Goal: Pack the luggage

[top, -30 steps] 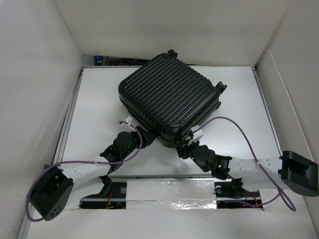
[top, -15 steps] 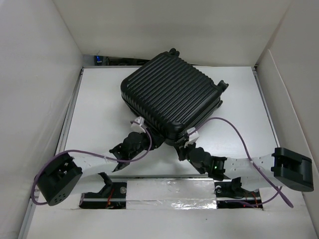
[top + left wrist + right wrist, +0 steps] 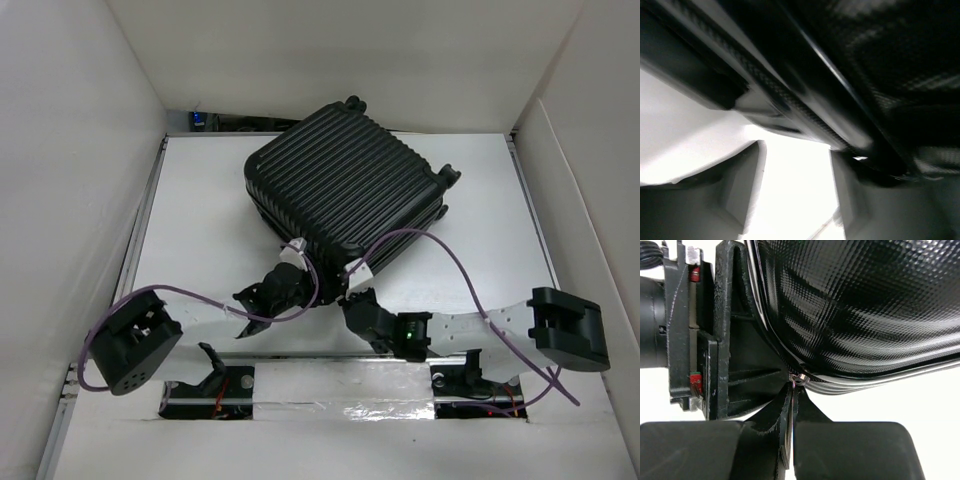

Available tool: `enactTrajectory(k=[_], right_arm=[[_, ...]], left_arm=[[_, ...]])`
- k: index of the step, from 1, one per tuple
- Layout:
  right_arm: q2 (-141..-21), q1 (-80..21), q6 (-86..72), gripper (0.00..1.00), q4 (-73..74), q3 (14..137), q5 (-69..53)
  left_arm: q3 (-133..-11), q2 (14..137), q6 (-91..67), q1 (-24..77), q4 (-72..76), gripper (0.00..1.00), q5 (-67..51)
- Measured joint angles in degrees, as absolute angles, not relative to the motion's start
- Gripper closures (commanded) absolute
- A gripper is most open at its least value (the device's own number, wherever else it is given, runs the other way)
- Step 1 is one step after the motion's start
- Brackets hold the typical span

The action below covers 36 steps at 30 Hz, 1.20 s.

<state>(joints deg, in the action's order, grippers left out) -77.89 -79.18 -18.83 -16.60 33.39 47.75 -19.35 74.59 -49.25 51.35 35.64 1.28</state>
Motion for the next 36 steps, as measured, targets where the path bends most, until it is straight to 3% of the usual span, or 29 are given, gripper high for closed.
enactTrajectory(k=[3, 8, 13, 18, 28, 36], right_arm=[[-74.8, -78.0, -18.9, 1.00, -15.1, 32.6, 46.2], [-67.7, -77.3, -20.1, 1.00, -15.3, 27.1, 41.9], [-65.7, -77.3, -21.2, 1.00, -17.6, 25.0, 37.3], [-60.7, -75.9, -21.7, 1.00, -18.3, 21.7, 32.2], [-33.6, -63.5, -21.4, 1.00, 2.2, 15.8, 20.8], [-28.1, -49.5, -19.3, 1.00, 9.1, 16.3, 9.3]], left_arm=[[-20.3, 72.4, -46.3, 49.6, 30.9, 0.17, 1.2], [-20.4, 56.0, -43.8, 43.8, 19.2, 0.12, 4.5], [-24.5, 45.2, -45.1, 29.0, 16.1, 0.07, 7.9], [-34.8, 56.1, -48.2, 16.5, 18.6, 0.06, 5.9], [-39.9, 69.9, -52.7, 11.1, 21.6, 0.06, 4.9], [-53.3, 91.7, -51.6, 5.6, 22.8, 0.09, 1.6]])
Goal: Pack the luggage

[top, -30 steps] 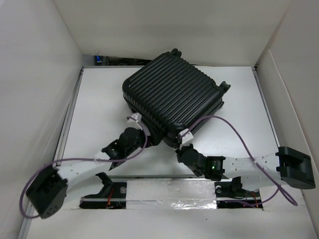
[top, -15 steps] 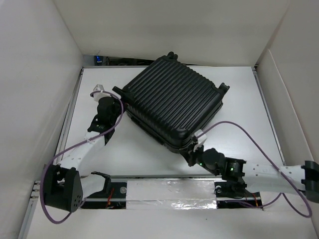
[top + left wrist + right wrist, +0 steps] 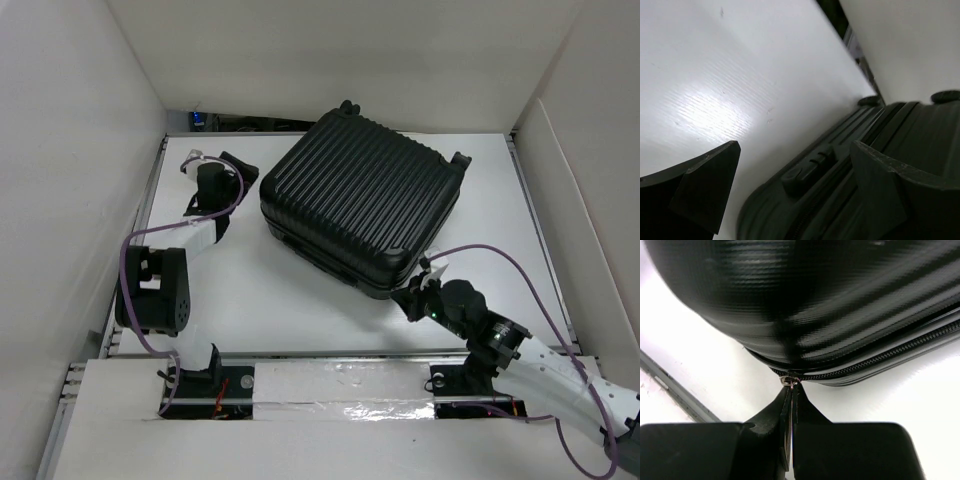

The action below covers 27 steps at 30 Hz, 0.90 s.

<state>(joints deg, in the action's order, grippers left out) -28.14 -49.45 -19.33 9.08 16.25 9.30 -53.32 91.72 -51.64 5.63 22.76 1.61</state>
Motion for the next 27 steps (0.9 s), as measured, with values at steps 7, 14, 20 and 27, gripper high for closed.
enactTrajectory(k=[7, 14, 20, 27], right_arm=[[-32.0, -30.9, -16.7, 1.00, 11.6, 19.6, -0.2], [-38.7, -28.1, -14.4, 1.00, 9.3, 20.9, -5.1], [-42.2, -43.1, -14.2, 1.00, 6.5, 21.6, 3.1], [-45.3, -48.8, -14.4, 1.00, 4.5, 23.6, 4.2]], left_arm=[[-49.9, 95.0, -51.3, 10.1, 30.1, 0.13, -1.0], [-40.6, 94.0, -51.4, 18.1, 42.1, 0.14, 3.3], [-34.2, 91.0, -51.6, 24.5, 49.2, 0.15, 10.9], [-29.0, 86.9, -50.4, 37.0, 48.8, 0.18, 0.4]])
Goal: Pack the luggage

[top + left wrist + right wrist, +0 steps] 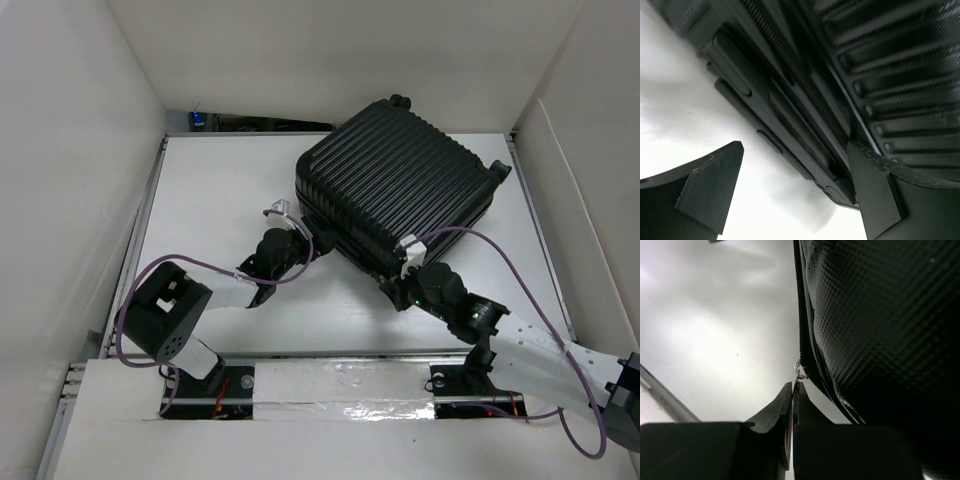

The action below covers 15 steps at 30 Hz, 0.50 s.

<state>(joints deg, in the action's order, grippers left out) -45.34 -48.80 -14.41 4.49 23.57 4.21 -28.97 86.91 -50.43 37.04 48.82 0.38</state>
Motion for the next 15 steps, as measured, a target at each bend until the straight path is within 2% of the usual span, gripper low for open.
enactTrajectory(k=[1, 2, 3, 4, 6, 9, 10, 14, 15], right_arm=[[-46.2, -49.3, -14.9, 0.96, 3.7, 23.8, 5.2], [-47.0, -49.7, -15.7, 0.80, 2.6, 23.8, 6.2], [-47.7, -50.0, -16.6, 0.43, 1.5, 23.8, 6.5], [-48.1, -50.4, -18.0, 0.30, 0.3, 23.9, 6.0], [-48.1, -51.7, -19.4, 0.16, -1.0, 24.8, 3.5], [-47.7, -51.8, -20.2, 0.07, 0.1, 27.2, 1.0], [-47.0, -51.7, -20.4, 0.05, 1.3, 27.9, -0.1], [-41.6, -51.7, -20.2, 0.03, 6.2, 31.2, -2.8], [-40.0, -51.7, -20.1, 0.12, 7.2, 32.3, -2.7]], left_arm=[[-28.8, 86.8, -50.3, 36.9, 48.7, 0.18, 0.1], [-28.7, 86.7, -50.2, 36.7, 48.6, 0.18, -0.2], [-28.4, 86.3, -50.0, 36.6, 48.3, 0.19, -0.4], [-27.8, 85.6, -49.9, 36.6, 48.0, 0.23, -0.4], [-26.2, 82.9, -49.4, 37.1, 46.7, 0.33, -0.3], [-23.4, 76.8, -47.3, 40.1, 44.5, 0.52, 1.0], [-22.8, 74.7, -46.0, 41.8, 43.6, 0.55, 1.8], [-22.8, 70.6, -40.6, 50.2, 41.5, 0.55, 5.6], [-23.0, 70.7, -39.6, 51.7, 41.1, 0.54, 6.1]])
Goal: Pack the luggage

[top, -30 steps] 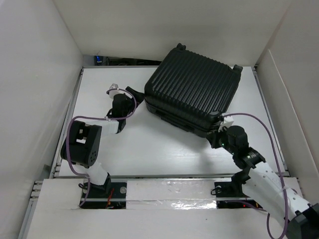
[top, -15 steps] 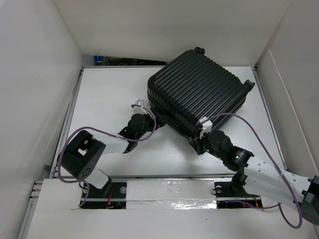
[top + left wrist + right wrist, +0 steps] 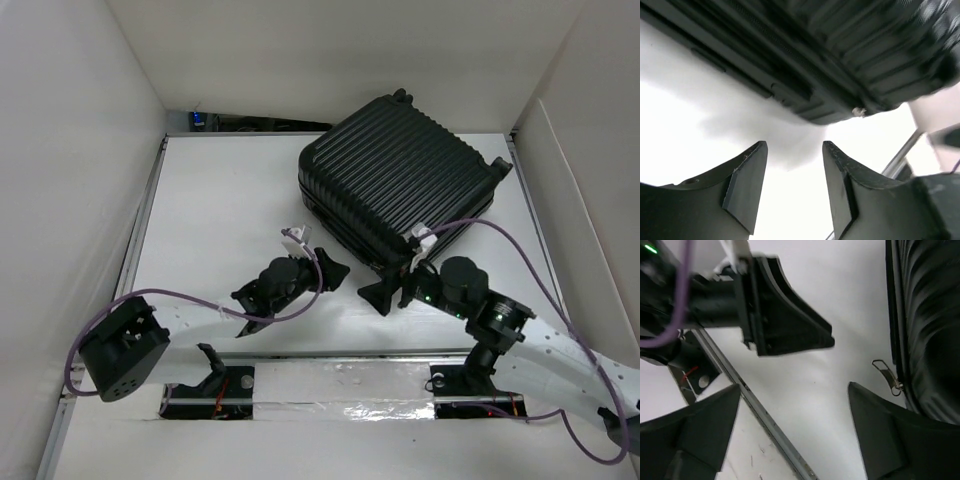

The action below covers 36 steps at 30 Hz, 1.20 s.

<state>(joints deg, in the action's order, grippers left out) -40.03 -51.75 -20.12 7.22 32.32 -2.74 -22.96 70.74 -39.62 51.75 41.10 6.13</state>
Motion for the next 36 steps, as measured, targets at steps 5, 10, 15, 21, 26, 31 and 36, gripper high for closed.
enactTrajectory(k=[5, 10, 15, 21, 26, 31, 36], right_arm=[[-34.3, -48.7, -19.5, 0.96, 13.2, 40.0, 4.8], [-33.0, -39.2, -18.1, 0.94, 16.6, 45.5, 10.7], [-33.9, -32.2, -17.0, 0.81, 18.1, 46.1, 9.9], [-33.3, -28.6, -16.8, 0.58, 19.7, 44.4, 10.6], [-34.7, -23.8, -16.8, 0.36, 20.6, 45.3, 15.4], [-41.1, -15.1, -16.7, 0.31, 18.4, 48.0, 17.3], [-47.6, -0.9, -17.8, 0.29, 14.6, 48.0, 11.6]], left_arm=[[-23.9, 74.3, -38.6, 48.5, 39.9, 0.38, 6.3], [-27.2, 80.4, -40.5, 41.2, 40.8, 0.27, 4.4], [-30.1, 85.6, -42.3, 38.8, 43.3, 0.30, 2.8], [-36.5, 92.0, -42.6, 38.9, 43.8, 0.37, 2.1], [-38.3, 94.9, -42.8, 38.7, 43.9, 0.42, 2.5], [-39.4, 97.9, -44.1, 38.6, 44.9, 0.50, 3.6], [-40.0, 99.5, -45.7, 38.5, 46.1, 0.55, 3.9]])
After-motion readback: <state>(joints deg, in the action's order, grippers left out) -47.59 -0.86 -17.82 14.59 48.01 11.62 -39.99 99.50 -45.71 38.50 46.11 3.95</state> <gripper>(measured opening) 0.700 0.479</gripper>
